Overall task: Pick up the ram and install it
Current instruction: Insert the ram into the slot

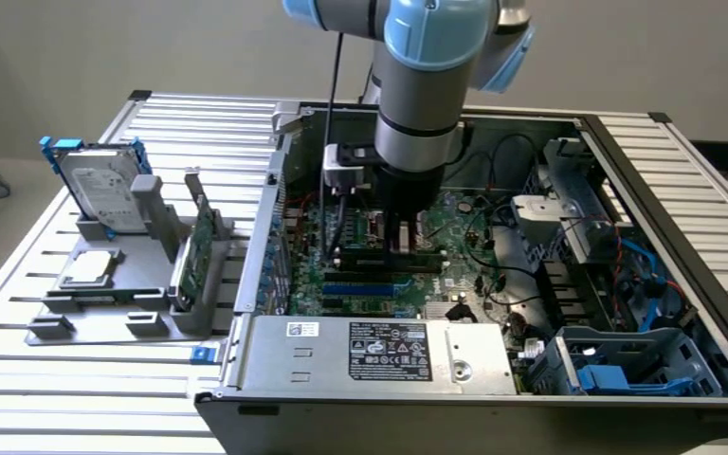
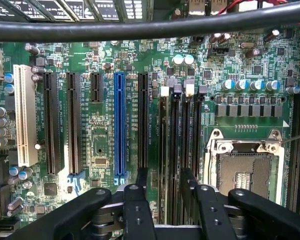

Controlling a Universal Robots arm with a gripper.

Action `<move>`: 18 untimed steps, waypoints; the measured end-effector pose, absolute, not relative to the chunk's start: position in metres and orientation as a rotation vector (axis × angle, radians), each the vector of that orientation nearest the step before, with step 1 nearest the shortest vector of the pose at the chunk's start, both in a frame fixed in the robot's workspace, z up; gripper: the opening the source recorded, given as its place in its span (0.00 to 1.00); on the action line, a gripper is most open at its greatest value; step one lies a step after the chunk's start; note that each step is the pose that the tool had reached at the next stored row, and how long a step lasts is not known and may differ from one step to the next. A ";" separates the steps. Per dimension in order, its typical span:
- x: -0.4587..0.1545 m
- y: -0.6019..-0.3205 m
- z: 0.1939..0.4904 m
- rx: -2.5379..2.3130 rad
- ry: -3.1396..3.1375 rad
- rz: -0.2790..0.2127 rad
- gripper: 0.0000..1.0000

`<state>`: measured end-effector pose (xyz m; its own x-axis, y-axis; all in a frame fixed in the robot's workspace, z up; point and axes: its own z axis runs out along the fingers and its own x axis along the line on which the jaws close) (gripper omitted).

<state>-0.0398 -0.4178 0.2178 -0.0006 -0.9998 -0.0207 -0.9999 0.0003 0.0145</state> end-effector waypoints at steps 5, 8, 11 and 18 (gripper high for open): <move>-0.041 -0.417 0.225 -2.218 2.219 0.039 0.40; -0.041 -0.415 0.229 -2.218 2.219 0.039 0.38; -0.041 -0.414 0.235 -2.218 2.219 0.039 0.25; -0.041 -0.411 0.238 -2.217 2.218 0.039 0.11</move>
